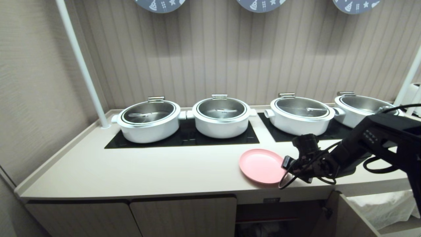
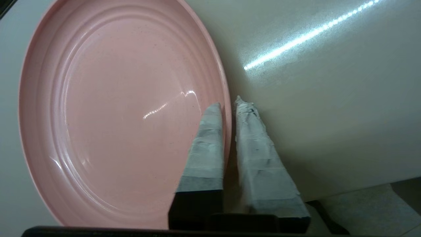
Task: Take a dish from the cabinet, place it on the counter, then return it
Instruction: Place it on the table
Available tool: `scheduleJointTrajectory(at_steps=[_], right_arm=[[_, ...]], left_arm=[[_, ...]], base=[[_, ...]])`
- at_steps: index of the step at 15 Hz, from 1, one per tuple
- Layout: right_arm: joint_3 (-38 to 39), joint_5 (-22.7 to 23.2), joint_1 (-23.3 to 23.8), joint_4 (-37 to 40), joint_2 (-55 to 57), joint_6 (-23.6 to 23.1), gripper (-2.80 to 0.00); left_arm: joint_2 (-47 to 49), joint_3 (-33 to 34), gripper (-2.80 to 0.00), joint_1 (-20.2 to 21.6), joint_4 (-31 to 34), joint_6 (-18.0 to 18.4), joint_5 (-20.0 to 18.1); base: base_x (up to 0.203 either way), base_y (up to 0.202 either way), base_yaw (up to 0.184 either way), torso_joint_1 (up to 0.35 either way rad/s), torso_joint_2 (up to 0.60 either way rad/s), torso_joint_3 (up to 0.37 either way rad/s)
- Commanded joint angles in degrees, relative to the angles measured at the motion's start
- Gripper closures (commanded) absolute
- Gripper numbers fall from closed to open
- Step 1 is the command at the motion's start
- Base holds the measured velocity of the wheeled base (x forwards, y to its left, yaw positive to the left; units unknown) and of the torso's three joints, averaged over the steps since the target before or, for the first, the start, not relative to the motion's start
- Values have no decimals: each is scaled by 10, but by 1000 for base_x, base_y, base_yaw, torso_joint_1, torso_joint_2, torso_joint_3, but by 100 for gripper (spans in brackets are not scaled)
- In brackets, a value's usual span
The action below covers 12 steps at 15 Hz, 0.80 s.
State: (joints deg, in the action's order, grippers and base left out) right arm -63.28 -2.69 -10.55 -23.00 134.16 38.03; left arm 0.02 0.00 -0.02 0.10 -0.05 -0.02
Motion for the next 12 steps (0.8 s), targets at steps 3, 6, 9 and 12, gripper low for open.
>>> scheduleJointTrajectory(at_steps=[3,6,9,12], right_arm=[[0,-3,-2,-3,-1,2,-280],[-10,-25,-3,-3,6,2,-280],[-12,-27,-5,-6,1,1,-280],[-11,-28,-10,-9,-7,-4,-280]], left_arm=[[0,0,0,0,0,0,0],[0,0,0,-1,0,0,0],[0,0,0,0,0,0,0],[0,0,0,0,0,0,0]], base=[[0,0,0,0,0,0],[0,0,0,0,0,0],[0,0,0,0,0,0],[0,0,0,0,0,0]])
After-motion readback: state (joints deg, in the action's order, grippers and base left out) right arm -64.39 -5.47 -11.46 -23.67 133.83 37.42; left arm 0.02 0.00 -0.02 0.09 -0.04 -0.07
